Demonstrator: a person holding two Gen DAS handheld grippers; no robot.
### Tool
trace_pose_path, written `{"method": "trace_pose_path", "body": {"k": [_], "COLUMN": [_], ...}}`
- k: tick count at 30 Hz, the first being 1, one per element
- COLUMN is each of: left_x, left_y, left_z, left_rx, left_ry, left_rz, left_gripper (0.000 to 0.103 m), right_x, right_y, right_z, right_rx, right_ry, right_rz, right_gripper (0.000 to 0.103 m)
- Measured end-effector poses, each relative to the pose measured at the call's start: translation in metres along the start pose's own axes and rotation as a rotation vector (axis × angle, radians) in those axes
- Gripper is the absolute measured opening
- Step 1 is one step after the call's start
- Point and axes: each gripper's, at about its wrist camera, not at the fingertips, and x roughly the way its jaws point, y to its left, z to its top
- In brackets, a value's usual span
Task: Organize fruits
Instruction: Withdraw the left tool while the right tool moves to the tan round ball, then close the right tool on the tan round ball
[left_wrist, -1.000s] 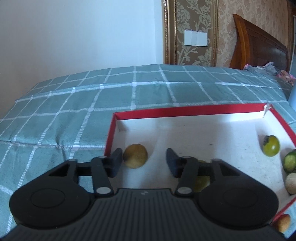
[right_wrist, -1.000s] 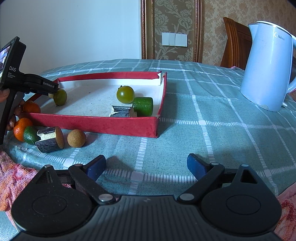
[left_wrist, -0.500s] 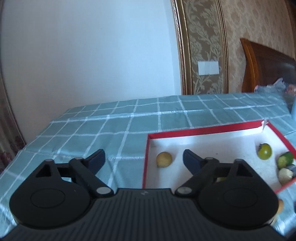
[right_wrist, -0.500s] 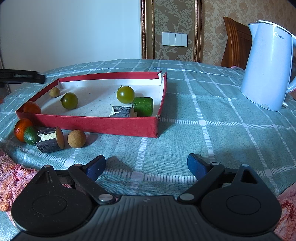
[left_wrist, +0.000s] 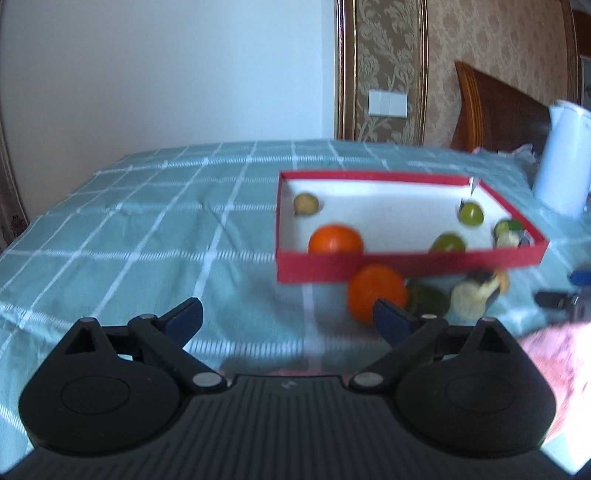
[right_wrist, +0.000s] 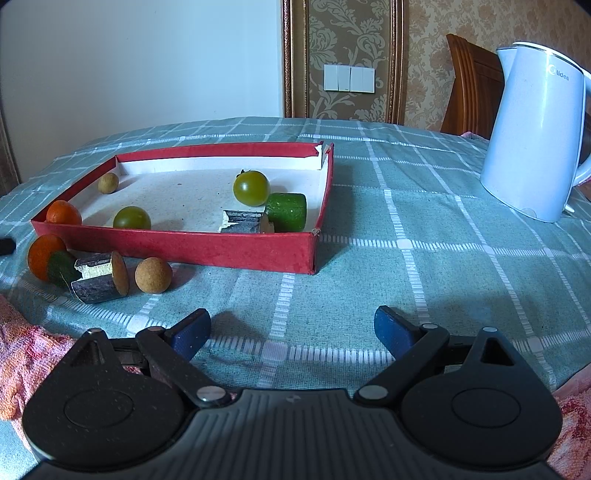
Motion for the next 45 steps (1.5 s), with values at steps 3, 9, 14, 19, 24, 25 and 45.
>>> {"method": "trace_pose_path", "body": {"k": [3,9,14,19,24,25,45], "left_x": [0.006,0.018,0.02,0.019,0.018,0.018,0.019], "left_y": [0.004,0.016,0.014,0.013,0.013,0.013,0.013], "left_z": [-0.007,-0.012,-0.012,-0.013,-0.013,-0.013,-0.012], "left_rx": [0.0,-0.06,-0.043,-0.035,-0.035,-0.035,-0.034], "left_ry": [0.033,0.075,0.082,0.081,0.08,0.08,0.08], "left_rz": [-0.003,-0.018,-0.014,-0.016,-0.019,-0.019,-0.018], "left_gripper": [0.098,0.103,0.103,0.103,0.103,0.103,0.103], "right_x": [0.0,-0.002,-0.011,-0.014,-0.013,-0.011,0.016], "right_y": [0.0,0.0,0.0,0.021,0.043,0.045,0.074], "right_z": [0.0,0.0,-0.001,0.001,0.009,0.011,0.021], "right_rx": [0.0,0.008,0.009,-0.054,-0.121,-0.126,-0.174], "right_ry": [0.0,-0.008,-0.065,-0.088,-0.099,-0.087,-0.037], "right_rz": [0.0,0.019,0.056,0.084,0.106,0.113,0.145], "right_gripper": [0.096,0.096,0.096,0.089,0.065,0.064,0.033]}}
